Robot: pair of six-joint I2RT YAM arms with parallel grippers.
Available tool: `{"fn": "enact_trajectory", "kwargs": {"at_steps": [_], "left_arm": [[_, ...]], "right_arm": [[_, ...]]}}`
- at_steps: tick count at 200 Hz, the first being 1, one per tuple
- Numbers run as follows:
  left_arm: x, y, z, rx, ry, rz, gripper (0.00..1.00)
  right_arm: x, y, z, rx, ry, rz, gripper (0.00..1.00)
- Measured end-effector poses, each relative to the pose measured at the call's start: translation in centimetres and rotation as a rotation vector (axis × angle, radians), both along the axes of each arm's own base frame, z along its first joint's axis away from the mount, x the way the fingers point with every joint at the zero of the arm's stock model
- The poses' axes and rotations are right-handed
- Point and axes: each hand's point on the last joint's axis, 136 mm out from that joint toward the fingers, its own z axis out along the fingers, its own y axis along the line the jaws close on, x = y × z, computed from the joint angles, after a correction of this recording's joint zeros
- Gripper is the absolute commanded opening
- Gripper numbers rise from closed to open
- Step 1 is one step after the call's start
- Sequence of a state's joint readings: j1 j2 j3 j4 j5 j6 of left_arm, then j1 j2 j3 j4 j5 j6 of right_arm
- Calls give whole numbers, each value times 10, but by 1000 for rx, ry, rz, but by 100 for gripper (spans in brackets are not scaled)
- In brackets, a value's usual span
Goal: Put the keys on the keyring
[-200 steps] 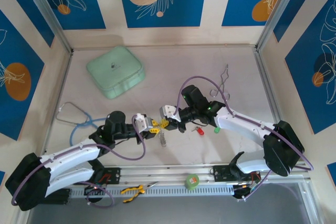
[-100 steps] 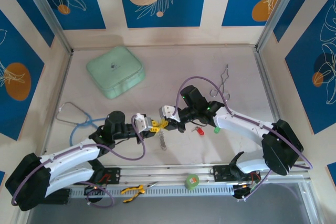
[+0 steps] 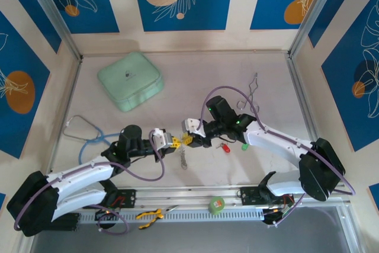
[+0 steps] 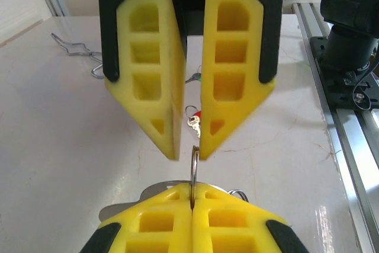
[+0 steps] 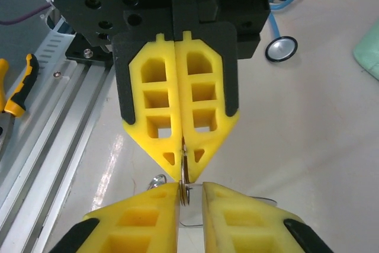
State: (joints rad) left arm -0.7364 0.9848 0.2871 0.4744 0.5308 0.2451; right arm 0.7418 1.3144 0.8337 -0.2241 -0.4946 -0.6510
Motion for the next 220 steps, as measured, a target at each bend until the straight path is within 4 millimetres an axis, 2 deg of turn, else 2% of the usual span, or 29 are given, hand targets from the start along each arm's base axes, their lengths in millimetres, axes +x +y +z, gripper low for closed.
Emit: {"fn": "enact_trajectory", "kwargs": {"at_steps": [51,100,110,132,155,196,220], "left_arm": [[0,-1,0,0,1,-3,0],[0,-1,0,0,2,-3,0],[0,-1,0,0,2,-3,0],[0,-1,-1,1,2,-2,9],[1,-2,-1,0,3,-3,12],[0,-3,-6,7,17,-14,11],[0,-4,-6,8,18,-16,1]], "right_arm": [[-2,1,-1,-4,-1,5,17],[-2,1,-7,-21,1,13,0],[-2,1,-8,-22,-2,13,0],[-2,1,-8,-22,-3,13,0],[-4,2,-8,-23,-4,18,0],[-6,4,-11,-36,-5,21,0],[-4,4,-12,-46,-2,17,0]]}}
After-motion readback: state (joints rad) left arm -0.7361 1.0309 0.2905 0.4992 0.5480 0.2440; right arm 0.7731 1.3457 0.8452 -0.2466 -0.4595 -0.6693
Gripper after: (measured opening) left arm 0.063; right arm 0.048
